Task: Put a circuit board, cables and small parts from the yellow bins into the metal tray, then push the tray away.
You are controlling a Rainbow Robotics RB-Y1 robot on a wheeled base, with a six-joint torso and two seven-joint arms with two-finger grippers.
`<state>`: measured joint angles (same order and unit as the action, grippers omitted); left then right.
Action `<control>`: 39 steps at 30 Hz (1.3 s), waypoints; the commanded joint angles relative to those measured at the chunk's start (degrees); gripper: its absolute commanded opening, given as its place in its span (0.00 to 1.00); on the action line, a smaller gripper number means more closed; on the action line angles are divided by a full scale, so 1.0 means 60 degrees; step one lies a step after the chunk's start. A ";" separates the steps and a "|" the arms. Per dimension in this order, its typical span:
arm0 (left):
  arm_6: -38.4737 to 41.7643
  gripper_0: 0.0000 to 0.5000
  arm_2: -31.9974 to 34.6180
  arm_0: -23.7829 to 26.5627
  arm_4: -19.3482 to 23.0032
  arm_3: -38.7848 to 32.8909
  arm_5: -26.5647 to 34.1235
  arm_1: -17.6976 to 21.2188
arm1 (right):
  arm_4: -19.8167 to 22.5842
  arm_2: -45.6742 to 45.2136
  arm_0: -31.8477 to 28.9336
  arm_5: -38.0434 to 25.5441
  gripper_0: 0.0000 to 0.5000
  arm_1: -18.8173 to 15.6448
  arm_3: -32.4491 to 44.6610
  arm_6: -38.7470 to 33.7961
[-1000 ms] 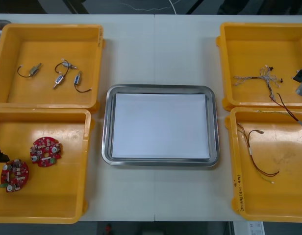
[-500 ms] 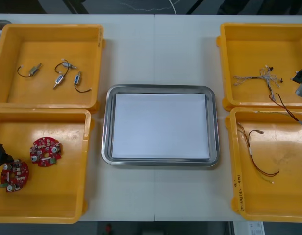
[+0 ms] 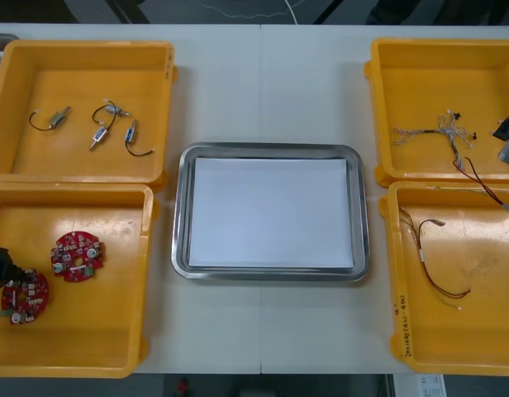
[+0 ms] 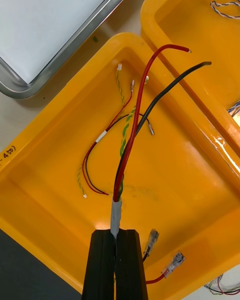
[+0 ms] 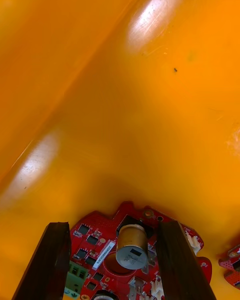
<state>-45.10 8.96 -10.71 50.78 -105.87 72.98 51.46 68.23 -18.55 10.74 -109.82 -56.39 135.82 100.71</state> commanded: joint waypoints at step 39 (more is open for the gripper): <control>-0.0115 0.00 0.1422 0.1302 0.0048 -0.1486 0.3466 0.0198 | -0.0106 0.0059 -0.0091 -0.0030 0.00 -0.0372 0.0024 0.0294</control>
<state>-45.11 15.97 -6.08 50.74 -111.86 91.25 51.46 68.15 -18.55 10.74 -109.82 -56.40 135.80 100.71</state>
